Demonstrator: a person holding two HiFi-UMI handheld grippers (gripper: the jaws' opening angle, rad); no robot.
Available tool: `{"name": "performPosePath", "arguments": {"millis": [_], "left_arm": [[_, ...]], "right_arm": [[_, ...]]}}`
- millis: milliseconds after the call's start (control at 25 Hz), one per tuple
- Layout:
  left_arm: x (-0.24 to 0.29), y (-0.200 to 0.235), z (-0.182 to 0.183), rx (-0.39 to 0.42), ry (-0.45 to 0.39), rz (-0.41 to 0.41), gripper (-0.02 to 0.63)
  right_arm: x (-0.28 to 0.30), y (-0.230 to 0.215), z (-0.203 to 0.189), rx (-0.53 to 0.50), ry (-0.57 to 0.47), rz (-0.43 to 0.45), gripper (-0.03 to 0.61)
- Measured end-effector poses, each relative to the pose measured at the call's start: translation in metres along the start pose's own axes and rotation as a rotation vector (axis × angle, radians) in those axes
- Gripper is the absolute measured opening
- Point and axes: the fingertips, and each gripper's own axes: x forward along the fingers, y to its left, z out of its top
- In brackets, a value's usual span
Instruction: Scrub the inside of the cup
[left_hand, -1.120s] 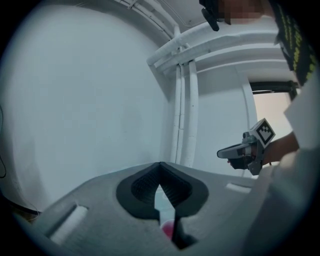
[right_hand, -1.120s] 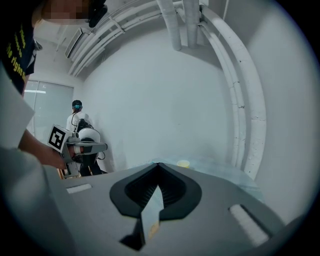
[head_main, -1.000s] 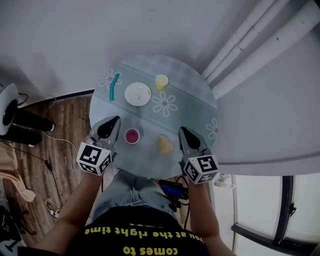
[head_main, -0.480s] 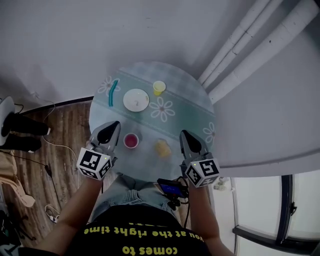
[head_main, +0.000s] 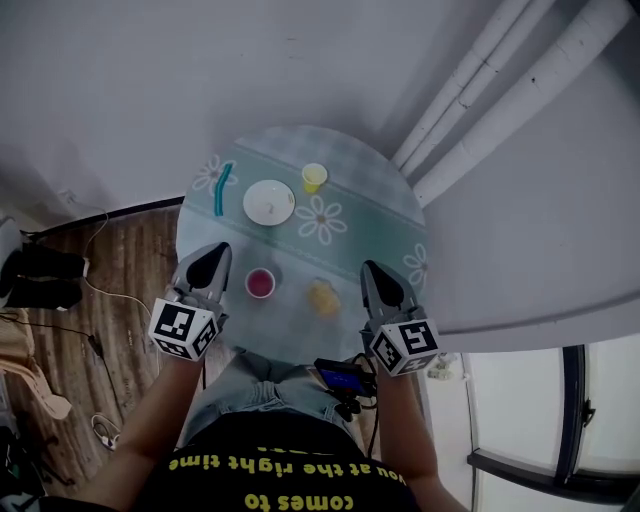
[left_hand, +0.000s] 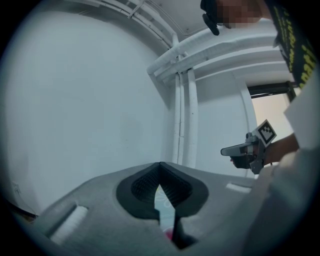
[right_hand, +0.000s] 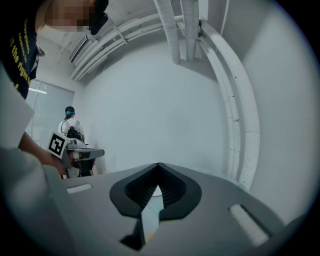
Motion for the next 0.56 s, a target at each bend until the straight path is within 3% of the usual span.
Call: {"name": "performPosePath", "arguments": {"millis": [560], "left_arm": [[-0.004,0.012,-0.003,-0.010,0.002,0.031,0.000]], "right_arm": [[0.002,0.000,-0.005,0.014,0.003,0.003,0.006]]}}
